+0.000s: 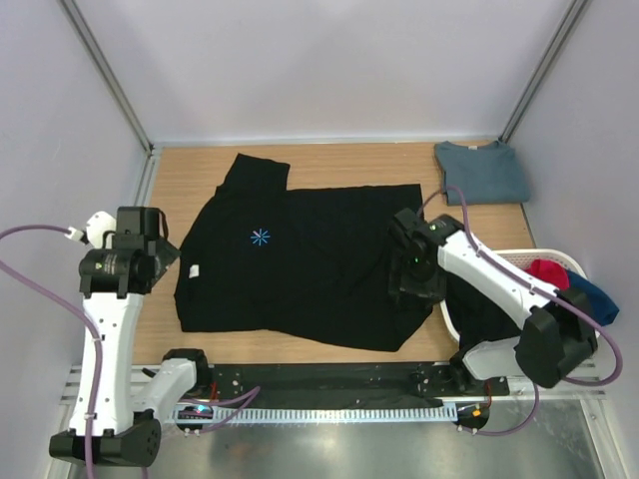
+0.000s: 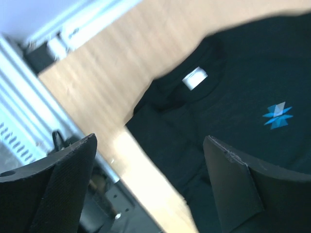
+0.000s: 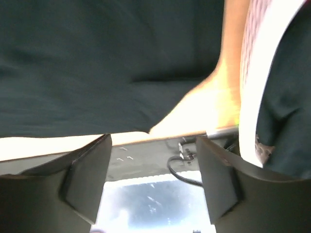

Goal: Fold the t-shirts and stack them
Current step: Flatten the tshirt out

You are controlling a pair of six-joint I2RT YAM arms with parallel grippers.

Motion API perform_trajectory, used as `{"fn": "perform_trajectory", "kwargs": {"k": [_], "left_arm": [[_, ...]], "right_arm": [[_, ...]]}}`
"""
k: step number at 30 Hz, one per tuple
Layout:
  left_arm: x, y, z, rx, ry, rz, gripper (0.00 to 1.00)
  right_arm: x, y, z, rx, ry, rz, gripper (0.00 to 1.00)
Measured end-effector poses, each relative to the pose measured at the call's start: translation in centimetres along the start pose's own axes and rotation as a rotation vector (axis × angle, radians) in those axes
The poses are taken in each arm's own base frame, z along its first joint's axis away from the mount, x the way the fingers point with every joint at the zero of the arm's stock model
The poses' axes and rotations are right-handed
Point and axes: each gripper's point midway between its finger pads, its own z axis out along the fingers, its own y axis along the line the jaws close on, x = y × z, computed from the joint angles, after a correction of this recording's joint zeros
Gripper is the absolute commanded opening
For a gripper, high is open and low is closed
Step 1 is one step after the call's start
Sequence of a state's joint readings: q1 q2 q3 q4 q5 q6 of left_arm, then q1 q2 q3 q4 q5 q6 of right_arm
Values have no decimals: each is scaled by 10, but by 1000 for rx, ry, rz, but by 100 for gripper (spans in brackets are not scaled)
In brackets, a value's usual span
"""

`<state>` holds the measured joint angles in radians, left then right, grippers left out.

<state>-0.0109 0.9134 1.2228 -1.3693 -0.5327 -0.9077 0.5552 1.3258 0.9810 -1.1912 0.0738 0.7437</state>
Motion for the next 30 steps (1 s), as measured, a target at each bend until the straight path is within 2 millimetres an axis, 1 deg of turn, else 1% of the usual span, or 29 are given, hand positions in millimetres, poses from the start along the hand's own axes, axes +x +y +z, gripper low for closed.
{"fn": "perform_trajectory", "kwargs": {"k": [2,3,4,5,6,7,9,10,11,13,15,17,18,20,22,26,28,30], "left_arm": [[-23,-6,-15,41,-62,-21,93],[-34,-9,-23,64,-90,-23,94],[-39,-12,-27,81,-106,-18,94],[-42,-16,-28,100,-113,-1,94],[-43,-21,-28,124,-114,18,93],[-42,-29,-26,154,-106,42,93],[-40,-52,-18,215,-77,75,92],[-37,-69,-10,246,-50,90,91],[-35,-90,2,279,-18,111,91],[-30,-125,25,316,34,144,90],[-19,-163,61,334,98,196,88],[-5,-190,95,331,159,259,88],[1,-201,111,328,181,290,86],[9,-222,136,331,211,333,84],[13,-242,157,341,226,366,81],[6,-281,182,384,210,390,81],[0,-299,194,398,190,397,81],[-3,-312,207,401,175,399,79]], "right_arm": [[-38,19,-27,-26,-85,-28,78],[-59,32,-41,-51,-138,-37,78],[-86,47,-56,-88,-206,-40,78],[-108,57,-68,-106,-253,-37,78],[-135,67,-81,-132,-312,-28,78],[-159,74,-89,-147,-357,-13,78],[-199,75,-92,-158,-406,32,78],[-217,72,-87,-153,-422,61,78],[-229,67,-79,-143,-425,84,78],[-250,54,-55,-107,-410,126,77],[-267,43,-29,-67,-393,151,77],[-278,40,-7,-40,-382,157,77],[-282,41,4,-31,-377,155,77],[-288,45,22,-25,-370,143,76],[-295,48,39,-25,-363,138,76],[-310,56,62,-43,-351,142,75],[-323,58,67,-57,-360,153,75],[-336,61,69,-72,-378,160,75]]}}
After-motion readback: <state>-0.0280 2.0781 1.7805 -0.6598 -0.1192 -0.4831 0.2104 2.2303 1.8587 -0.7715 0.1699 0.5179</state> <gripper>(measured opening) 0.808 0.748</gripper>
